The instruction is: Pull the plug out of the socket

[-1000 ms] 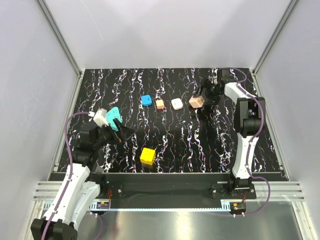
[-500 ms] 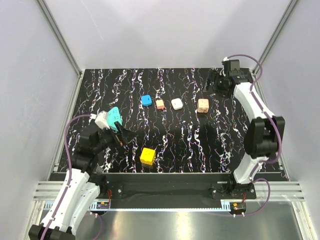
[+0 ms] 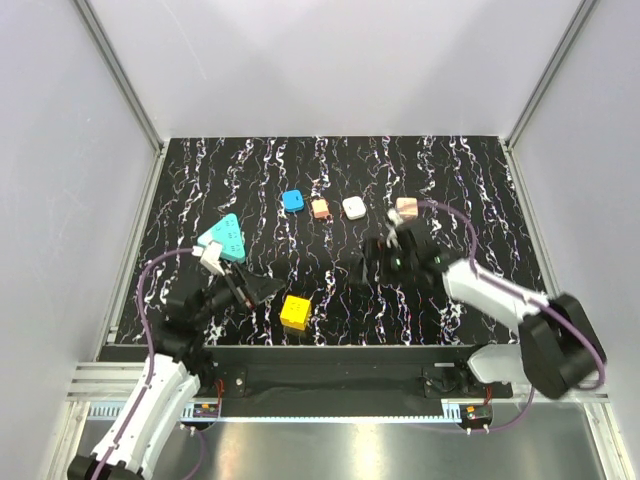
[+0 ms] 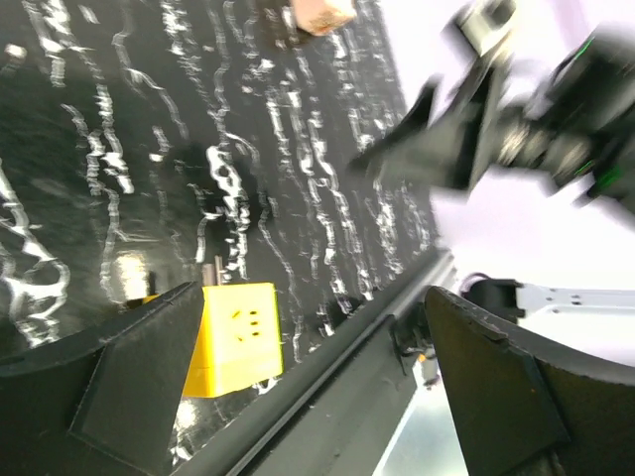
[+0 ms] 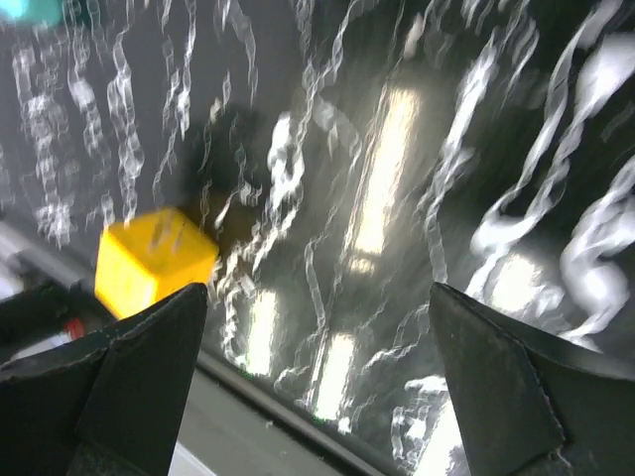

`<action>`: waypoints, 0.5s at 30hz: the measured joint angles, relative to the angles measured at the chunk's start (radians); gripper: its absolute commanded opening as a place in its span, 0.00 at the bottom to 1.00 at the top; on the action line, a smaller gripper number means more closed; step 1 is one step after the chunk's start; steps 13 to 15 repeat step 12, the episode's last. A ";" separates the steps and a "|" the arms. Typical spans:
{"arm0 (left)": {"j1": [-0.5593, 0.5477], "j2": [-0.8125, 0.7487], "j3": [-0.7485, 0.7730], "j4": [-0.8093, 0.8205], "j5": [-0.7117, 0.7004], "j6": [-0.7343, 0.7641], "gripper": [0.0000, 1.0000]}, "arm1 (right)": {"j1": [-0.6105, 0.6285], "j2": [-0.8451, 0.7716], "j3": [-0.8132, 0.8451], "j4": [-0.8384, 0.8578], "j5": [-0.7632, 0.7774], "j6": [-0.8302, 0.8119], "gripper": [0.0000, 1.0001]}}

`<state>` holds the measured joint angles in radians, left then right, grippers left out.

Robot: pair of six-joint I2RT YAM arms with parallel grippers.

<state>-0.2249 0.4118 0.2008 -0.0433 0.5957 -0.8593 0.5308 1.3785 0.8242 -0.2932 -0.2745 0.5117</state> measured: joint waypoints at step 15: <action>-0.007 -0.285 -0.159 0.389 0.093 -0.283 0.99 | 0.006 -0.595 -0.735 0.484 -0.103 0.386 1.00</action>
